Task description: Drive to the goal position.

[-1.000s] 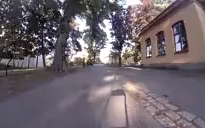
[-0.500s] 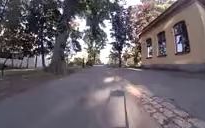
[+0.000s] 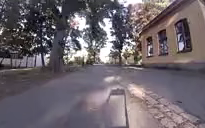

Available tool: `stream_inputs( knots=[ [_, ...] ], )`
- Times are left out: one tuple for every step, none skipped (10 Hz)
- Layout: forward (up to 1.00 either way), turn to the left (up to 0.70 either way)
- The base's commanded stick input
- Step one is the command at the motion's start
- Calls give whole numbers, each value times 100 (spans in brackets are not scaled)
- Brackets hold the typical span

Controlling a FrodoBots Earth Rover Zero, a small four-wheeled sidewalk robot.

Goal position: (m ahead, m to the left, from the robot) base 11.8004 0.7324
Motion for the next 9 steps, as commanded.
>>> stream_inputs(
  knots=[
    [45, 0],
    [45, 0],
    [45, 0],
    [45, 0],
    [45, 0],
    [45, 0],
    [45, 0],
    [45, 0],
    [45, 0]
  ],
)
